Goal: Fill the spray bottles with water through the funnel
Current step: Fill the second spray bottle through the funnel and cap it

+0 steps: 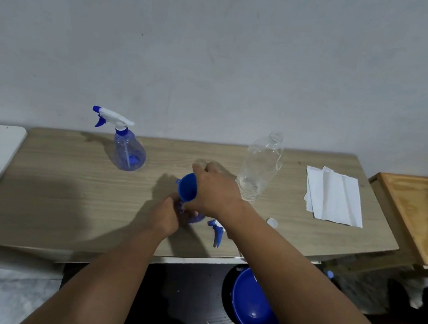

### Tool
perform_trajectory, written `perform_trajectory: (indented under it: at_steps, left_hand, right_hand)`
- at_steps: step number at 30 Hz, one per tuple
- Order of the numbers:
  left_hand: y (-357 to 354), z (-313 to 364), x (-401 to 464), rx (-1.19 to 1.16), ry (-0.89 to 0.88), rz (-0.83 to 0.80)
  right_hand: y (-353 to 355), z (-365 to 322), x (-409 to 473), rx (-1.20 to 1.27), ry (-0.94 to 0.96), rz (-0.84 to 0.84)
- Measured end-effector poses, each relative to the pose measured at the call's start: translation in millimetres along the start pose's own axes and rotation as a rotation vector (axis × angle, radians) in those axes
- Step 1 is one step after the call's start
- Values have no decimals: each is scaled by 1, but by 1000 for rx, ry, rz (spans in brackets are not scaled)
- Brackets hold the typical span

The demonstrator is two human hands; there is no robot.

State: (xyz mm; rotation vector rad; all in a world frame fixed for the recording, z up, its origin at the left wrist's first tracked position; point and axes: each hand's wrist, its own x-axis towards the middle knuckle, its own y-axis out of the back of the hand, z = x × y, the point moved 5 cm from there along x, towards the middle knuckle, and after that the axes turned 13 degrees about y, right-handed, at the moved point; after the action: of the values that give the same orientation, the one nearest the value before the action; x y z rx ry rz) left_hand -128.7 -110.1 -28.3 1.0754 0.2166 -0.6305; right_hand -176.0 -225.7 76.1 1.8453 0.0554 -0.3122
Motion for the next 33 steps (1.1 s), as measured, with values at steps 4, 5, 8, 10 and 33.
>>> perform_trajectory:
  at_steps: [4,5,8,10,33]
  left_hand:
    - [-2,5,4,-304,-69,-19]
    - [-6,1,9,-492,-5,-36]
    - [-5,-2,13,-481,-4,-29]
    - [-6,-4,13,-219,-99,-71]
    - [-12,-23,25,-332,-158,-95]
  right_hand:
    - [6,-4,10,-50,-15,-97]
    - [7,-7,12,-64,-2,-105]
    - [13,-10,18,-111,14,-141]
    - [18,-3,18,-88,-20,-147]
    - [-122,80,44,834,-460,510]
